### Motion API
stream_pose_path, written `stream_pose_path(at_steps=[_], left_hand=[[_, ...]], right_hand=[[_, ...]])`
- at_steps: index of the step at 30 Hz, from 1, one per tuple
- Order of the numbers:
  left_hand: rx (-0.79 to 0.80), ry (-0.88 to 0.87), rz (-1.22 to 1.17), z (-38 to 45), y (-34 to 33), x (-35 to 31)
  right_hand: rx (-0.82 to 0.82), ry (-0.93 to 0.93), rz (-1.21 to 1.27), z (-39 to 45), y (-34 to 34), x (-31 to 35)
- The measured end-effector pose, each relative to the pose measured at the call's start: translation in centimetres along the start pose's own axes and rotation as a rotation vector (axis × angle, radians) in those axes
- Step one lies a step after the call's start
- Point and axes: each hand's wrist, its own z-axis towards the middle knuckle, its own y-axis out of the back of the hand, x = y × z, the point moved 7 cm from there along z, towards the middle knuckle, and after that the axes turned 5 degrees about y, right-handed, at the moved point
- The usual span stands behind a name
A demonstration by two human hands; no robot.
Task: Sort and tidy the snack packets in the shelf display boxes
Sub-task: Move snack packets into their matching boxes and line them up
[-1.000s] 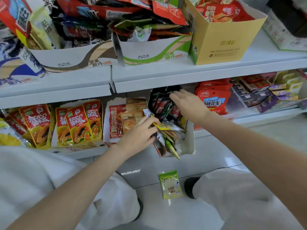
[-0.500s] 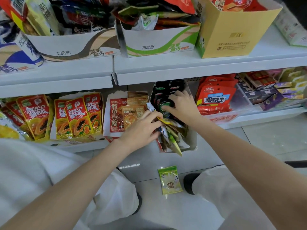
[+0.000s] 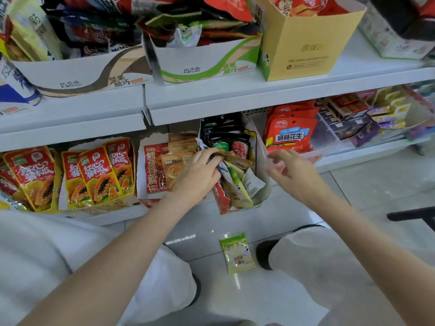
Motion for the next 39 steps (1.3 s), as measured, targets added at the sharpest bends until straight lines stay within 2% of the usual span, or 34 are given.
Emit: stream_pose_path(at_steps=[2,3,7,12,15,17,18,19,21,24,27,30,34,36,39], left_hand=[[-0.001,0.022,0.018,0.2,-0.2,-0.1],[0.005,0.034,0.026,0.4,-0.3,-0.1],[0.043,0.048,0.088,2.2,-1.2,-0.5],[0.039,0.066,0.11,4.0,0.0,0.5],[-0.142,0.079,-0.002,1.8,2.6,1.0],[-0.276,0.129,-0.096,-1.7,3.2,1.2],[-0.284,0.118,-0.123,-3.5,2.6,0.8],[-0.257,0.077,-0.123,-4.9,1.6,0.2],[-0.175,-0.004,-0.098,-6.6,-0.5,-0.5],[-0.098,-0.005,-0.074,-7.4,-2.5,0.5],[-0.081,0.028,-0.048,-7.8,-3.1,1.7],[-0.135,0.06,-0.104,-6.9,-2.1,2.0],[-0.176,0.101,-0.148,-5.8,-0.9,2.8],[-0.156,0.069,-0.141,-5.6,-0.9,2.7],[-0.183,0.054,-0.139,-4.9,-0.8,2.4]], right_hand=[[0.165,-0.018,0.013,-2.7,-2.3,0.1],[0.187,-0.031,0.022,-3.3,-3.3,0.0],[0.029,-0.074,0.08,-2.5,-4.6,-0.4],[-0.016,-0.074,0.208,-1.2,-4.4,0.0],[-0.18,-0.133,0.291,-3.8,-3.1,-0.8],[-0.312,-0.251,0.344,-6.9,-3.5,-2.1],[-0.298,-0.315,0.351,-8.1,-4.8,-2.8],[-0.209,-0.37,0.347,-8.7,-6.8,-3.5],[0.115,-0.385,0.28,-8.9,-12.2,-4.6],[0.524,-0.188,0.112,-8.9,-19.6,-5.2],[0.758,-0.046,-0.14,-9.7,-25.2,-6.3],[0.808,0.03,-0.43,-9.6,-28.0,-7.4],[0.8,0.002,-0.535,-9.8,-29.5,-8.1],[0.809,-0.081,-0.461,-10.6,-29.3,-8.4],[0.701,-0.274,-0.074,-10.1,-26.3,-8.1]])
